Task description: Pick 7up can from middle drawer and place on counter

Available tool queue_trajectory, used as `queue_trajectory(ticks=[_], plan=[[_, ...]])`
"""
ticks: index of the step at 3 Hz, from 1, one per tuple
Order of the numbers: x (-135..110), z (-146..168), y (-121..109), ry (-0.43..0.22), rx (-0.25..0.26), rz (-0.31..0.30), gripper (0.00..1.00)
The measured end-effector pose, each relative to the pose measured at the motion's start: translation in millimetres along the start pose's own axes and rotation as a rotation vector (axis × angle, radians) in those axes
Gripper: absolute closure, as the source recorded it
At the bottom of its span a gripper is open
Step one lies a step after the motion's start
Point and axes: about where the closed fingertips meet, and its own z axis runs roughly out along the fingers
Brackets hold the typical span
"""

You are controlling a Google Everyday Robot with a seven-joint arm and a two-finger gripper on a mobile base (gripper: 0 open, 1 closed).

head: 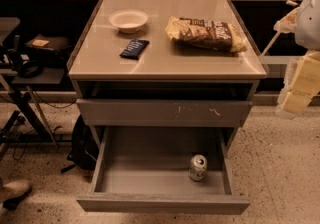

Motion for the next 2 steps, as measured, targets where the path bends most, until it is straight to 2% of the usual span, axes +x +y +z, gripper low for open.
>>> queue_trajectory(ticks=[1, 2], plan=[[0, 0, 0, 0.000, 0.000, 0.000, 0.00], [6, 11, 5, -0.027, -0.023, 0.011, 0.00]])
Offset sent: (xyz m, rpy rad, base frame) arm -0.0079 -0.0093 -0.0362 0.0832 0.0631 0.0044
